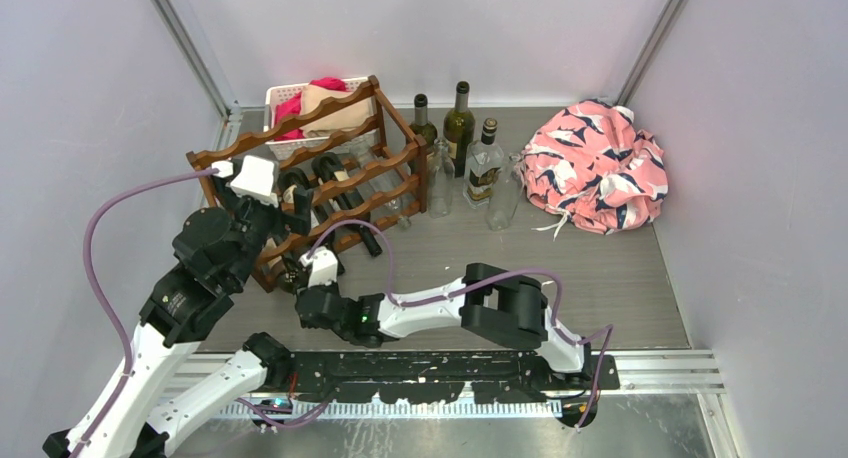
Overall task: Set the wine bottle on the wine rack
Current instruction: Adjust the wine bottle in the wine rack.
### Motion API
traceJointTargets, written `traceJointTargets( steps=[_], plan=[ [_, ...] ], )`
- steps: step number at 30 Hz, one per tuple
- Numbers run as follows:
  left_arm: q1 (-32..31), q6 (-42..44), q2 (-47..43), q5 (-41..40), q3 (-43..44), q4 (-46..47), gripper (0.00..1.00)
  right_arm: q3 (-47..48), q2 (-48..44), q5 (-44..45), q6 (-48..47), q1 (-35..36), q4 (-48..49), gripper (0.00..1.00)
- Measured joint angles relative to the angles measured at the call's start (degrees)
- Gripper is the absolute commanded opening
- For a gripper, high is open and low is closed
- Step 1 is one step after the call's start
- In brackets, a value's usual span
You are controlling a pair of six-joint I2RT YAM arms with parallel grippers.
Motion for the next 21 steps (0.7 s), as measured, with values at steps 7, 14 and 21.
traceJointTargets(
  steps=[7, 14, 21],
  plan=[
    [0.2, 0.0, 0.0, 0.0, -0.3, 0.5, 0.96, -2.1, 2.6, 2.7, -5.8, 0.0, 9.2, 0.01],
    [0.2, 0.2, -0.3, 0.0, -0.5, 0.8, 0.96, -3.0, 3.6, 4.4, -10.4, -0.6, 15.4, 0.01],
    [0.2, 0.3, -0.3, 0.0, -0.7, 0.8, 0.96, -3.1, 4.7, 3.9, -12.6, -2.6, 20.4, 0.01]
  ],
)
